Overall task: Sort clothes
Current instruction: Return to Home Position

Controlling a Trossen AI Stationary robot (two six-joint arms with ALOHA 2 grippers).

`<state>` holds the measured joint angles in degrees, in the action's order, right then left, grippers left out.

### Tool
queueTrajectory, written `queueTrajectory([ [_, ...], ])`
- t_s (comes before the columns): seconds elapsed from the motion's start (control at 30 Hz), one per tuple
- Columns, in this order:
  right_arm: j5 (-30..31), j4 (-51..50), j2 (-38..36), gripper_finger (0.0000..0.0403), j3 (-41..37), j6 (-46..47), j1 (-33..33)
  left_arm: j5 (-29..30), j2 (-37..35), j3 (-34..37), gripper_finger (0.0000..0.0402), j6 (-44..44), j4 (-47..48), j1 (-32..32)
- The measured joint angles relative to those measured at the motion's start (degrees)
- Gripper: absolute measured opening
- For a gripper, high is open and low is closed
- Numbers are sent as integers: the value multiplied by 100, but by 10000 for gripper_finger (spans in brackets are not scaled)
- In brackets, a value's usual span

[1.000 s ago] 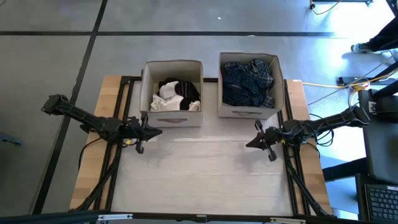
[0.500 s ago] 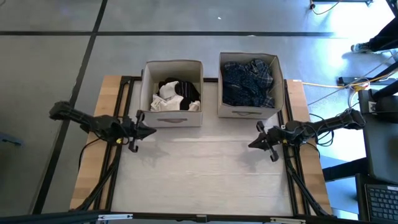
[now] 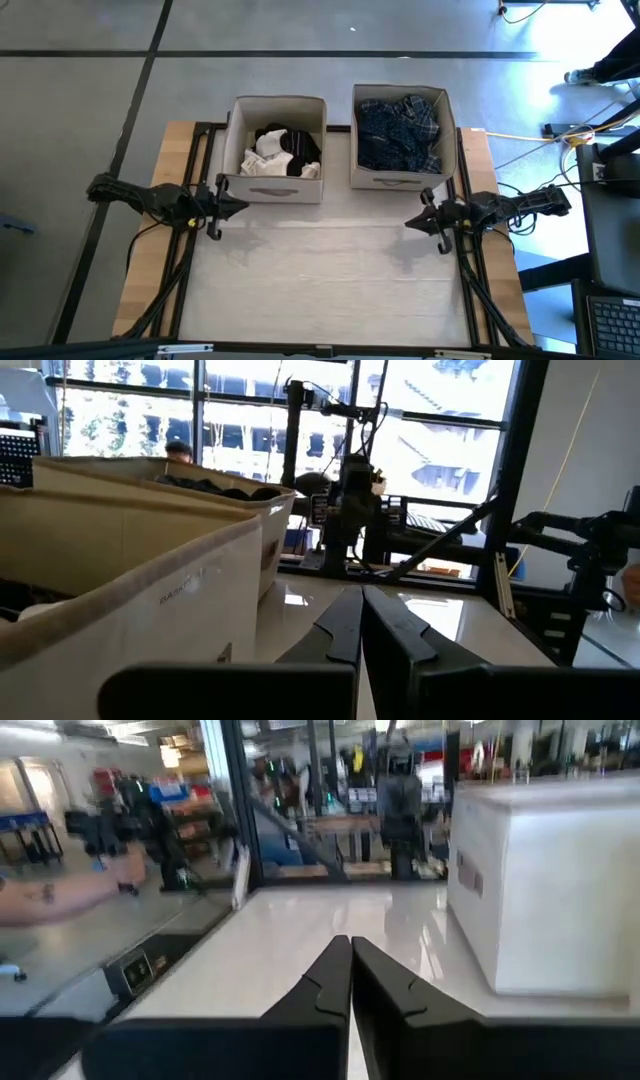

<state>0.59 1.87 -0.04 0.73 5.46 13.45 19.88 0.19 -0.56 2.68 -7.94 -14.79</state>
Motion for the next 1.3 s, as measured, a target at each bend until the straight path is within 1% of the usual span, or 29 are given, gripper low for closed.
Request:
queueTrajectory([
  [0.17,215,-48,24,14,2,-24,2,15,-2,0,1,-42,108,-2],
  [0.37,201,-91,31,14,4,36,2,98,2,0,1,-59,199,-6],
  [0.6,197,-103,27,14,4,37,2,173,2,0,1,456,445,-5],
  [1.3,182,-107,27,14,2,42,2,184,7,0,1,330,448,-6],
])
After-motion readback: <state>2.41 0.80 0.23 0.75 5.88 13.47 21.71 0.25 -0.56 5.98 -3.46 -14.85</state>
